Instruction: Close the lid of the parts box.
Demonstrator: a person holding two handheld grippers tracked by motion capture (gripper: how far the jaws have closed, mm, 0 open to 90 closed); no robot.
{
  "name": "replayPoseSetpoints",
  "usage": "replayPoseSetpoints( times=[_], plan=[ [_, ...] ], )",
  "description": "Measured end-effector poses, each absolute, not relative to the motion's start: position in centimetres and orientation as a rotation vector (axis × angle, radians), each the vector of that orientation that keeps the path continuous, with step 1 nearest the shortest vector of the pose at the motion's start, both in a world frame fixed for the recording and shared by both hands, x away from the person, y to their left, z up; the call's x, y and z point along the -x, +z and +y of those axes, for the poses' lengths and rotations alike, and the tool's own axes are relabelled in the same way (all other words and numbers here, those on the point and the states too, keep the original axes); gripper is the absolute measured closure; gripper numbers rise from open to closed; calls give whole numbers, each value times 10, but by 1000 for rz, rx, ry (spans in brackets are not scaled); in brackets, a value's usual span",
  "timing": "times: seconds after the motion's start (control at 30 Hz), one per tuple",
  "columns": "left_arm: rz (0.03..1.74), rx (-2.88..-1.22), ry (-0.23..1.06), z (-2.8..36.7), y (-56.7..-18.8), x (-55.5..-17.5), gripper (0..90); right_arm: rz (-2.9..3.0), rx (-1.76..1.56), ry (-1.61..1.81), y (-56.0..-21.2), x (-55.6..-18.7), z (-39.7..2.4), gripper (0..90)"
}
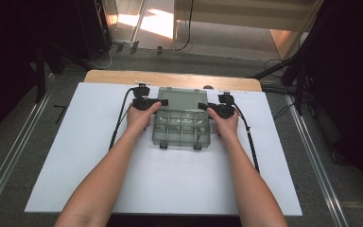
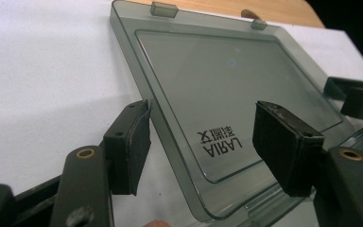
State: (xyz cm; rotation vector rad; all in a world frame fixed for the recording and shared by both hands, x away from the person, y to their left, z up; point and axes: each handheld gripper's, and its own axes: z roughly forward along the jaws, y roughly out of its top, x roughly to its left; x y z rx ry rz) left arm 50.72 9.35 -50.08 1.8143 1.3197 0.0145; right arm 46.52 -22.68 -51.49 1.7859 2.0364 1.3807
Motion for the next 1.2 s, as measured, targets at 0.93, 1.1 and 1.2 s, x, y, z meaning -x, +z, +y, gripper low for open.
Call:
replayPoseSetpoints(
  times=[0.93, 1.1, 1.2],
  plan=[
    [1212, -1797, 101, 94, -492, -491, 613, 2081, -1651, 1416, -506, -455, -241, 668],
    [1198, -1784, 168, 98, -485, -484, 681, 2072, -1579, 1398, -500, -448, -241, 726],
    [1175, -1788, 178, 99, -482, -483, 717, 2069, -1531, 1360, -496, -443, -240, 759]
  ],
)
